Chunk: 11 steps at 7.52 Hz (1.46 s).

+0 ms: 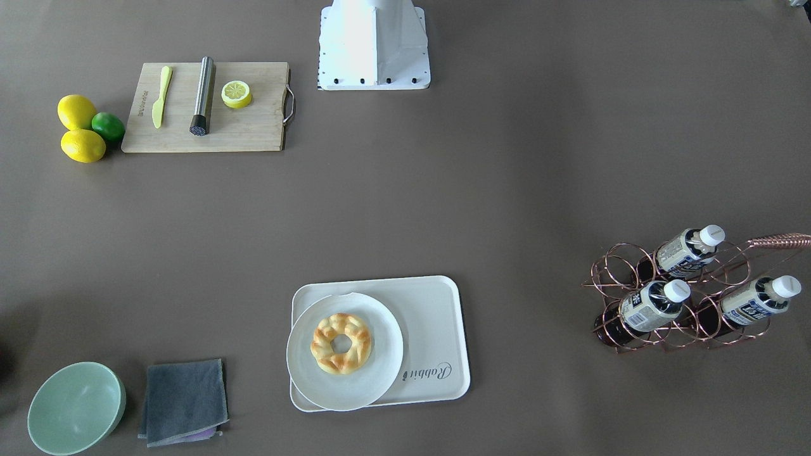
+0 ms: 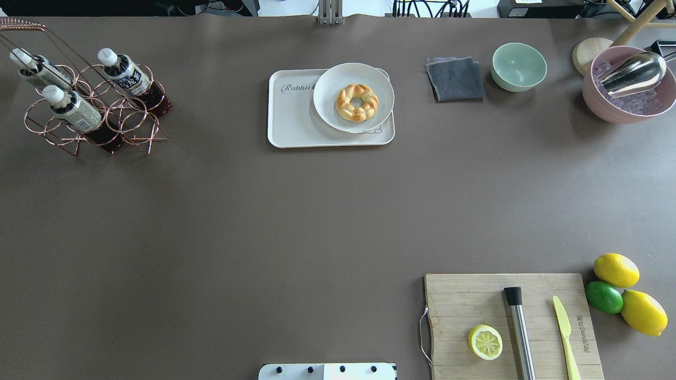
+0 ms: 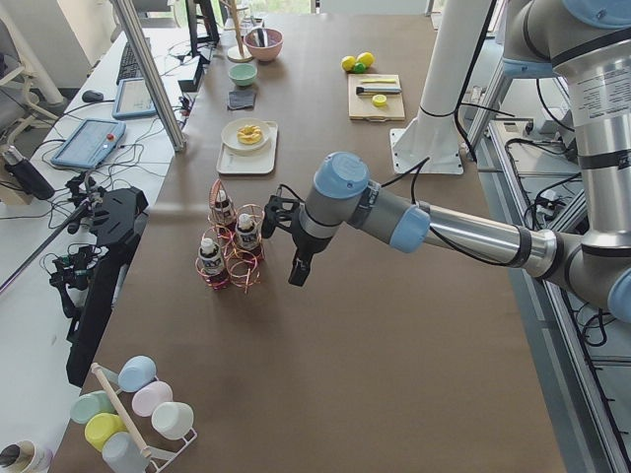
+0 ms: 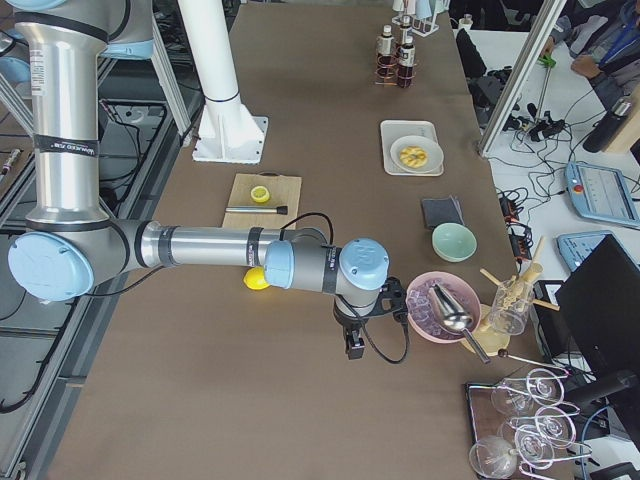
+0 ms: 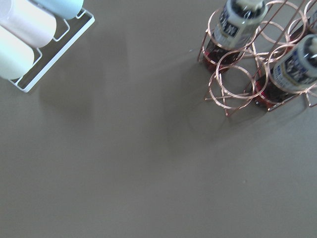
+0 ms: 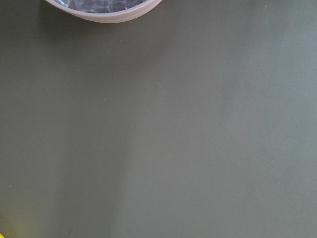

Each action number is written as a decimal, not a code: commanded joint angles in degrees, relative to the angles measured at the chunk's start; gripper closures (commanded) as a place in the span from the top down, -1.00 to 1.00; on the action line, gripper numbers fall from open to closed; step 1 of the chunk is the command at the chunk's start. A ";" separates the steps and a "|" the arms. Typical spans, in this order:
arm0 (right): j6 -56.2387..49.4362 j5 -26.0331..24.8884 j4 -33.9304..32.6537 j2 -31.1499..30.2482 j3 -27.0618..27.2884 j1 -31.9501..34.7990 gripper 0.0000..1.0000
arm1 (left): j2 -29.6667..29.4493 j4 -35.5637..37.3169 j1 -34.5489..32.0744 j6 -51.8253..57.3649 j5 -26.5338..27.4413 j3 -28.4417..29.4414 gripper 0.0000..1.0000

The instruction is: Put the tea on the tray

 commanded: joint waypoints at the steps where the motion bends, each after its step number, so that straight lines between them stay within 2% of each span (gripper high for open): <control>1: -0.05 0.65 -0.02 -0.53 -0.18 -0.03 1.00 | -8.94 -1.23 12.01 -13.90 9.76 0.83 0.95; 2: -0.13 0.82 -0.02 -0.53 -0.27 -0.03 1.00 | -13.05 -1.23 17.19 -21.41 15.73 2.23 0.95; 3: -0.40 0.83 -0.02 -0.53 -0.18 -0.03 1.00 | -15.78 -1.49 20.90 -24.10 18.66 3.81 0.95; 5: -0.31 0.83 -0.02 -0.53 -0.27 -0.03 1.00 | -18.00 -2.28 21.37 -24.30 18.69 6.44 0.95; 9: -0.49 0.91 0.07 -0.53 -0.36 -0.03 1.00 | -21.96 -9.73 21.72 -25.71 18.69 14.35 0.93; 11: -0.49 0.92 0.07 -0.53 -0.36 -0.03 1.00 | -21.88 -10.28 21.90 -25.53 18.69 15.33 0.82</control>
